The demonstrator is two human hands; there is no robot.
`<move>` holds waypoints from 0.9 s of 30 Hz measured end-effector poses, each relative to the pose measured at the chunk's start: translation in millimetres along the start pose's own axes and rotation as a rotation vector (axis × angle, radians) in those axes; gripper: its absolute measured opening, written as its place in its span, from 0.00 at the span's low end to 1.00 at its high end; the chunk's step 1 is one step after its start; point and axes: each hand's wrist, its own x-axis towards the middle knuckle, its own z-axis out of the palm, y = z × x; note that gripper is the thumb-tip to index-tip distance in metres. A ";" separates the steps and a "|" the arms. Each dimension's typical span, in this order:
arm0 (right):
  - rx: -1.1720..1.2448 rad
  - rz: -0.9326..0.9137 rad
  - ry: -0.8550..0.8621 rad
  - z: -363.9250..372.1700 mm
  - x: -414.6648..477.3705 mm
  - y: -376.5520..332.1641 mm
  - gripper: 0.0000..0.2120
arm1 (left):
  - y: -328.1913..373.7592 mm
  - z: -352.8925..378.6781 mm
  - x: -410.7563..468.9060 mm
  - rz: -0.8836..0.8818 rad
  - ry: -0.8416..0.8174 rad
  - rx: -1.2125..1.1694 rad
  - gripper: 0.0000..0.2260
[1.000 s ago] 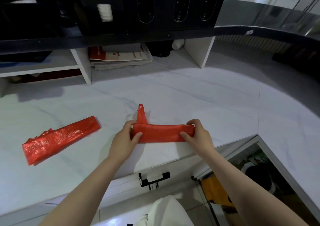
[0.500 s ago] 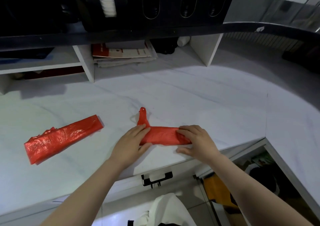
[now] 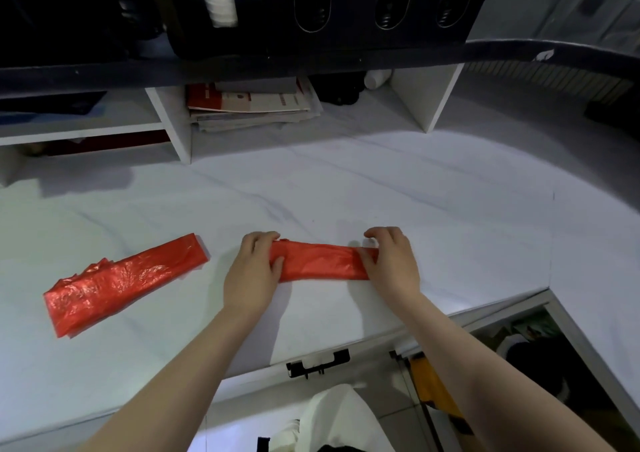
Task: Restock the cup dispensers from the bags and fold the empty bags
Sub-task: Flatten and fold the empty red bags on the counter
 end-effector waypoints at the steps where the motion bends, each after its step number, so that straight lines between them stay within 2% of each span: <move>1: -0.072 -0.098 0.035 2.1 -0.3 -3.2 0.13 | 2.5 1.0 -0.1 0.047 0.021 0.102 0.17; 3: -0.174 -0.359 -0.016 5.5 -2.1 -8.2 0.17 | 6.1 1.7 0.7 0.199 0.064 0.248 0.19; 5: -0.280 -0.565 -0.261 9.1 -3.0 -7.7 0.25 | 4.7 4.6 3.0 0.386 0.023 0.350 0.20; 6: -0.321 -0.594 -0.372 11.1 -2.5 -6.4 0.28 | 3.2 5.2 3.1 0.421 -0.053 0.368 0.21; 8: -0.332 -0.575 -0.463 14.4 2.5 -3.7 0.30 | -4.8 6.8 4.4 0.383 -0.207 0.312 0.22; 11: -0.262 -0.537 -0.496 12.7 13.4 -6.0 0.25 | -17.6 7.1 2.8 0.353 -0.352 0.292 0.26; 14: -0.280 -0.556 -0.519 7.6 26.0 -11.7 0.22 | -14.3 3.2 -0.4 0.336 -0.412 0.367 0.34; 19: -0.369 -0.610 -0.455 4.1 34.2 -21.5 0.26 | -3.8 3.4 -0.7 0.241 -0.364 0.417 0.27; 23: -0.301 -0.651 -0.375 14.0 26.1 -26.0 0.25 | 1.0 5.4 -13.4 0.132 -0.258 0.429 0.26; 27: -0.214 -0.714 -0.384 25.5 18.6 -52.6 0.23 | -8.9 -24.2 -41.0 0.004 -0.155 0.375 0.20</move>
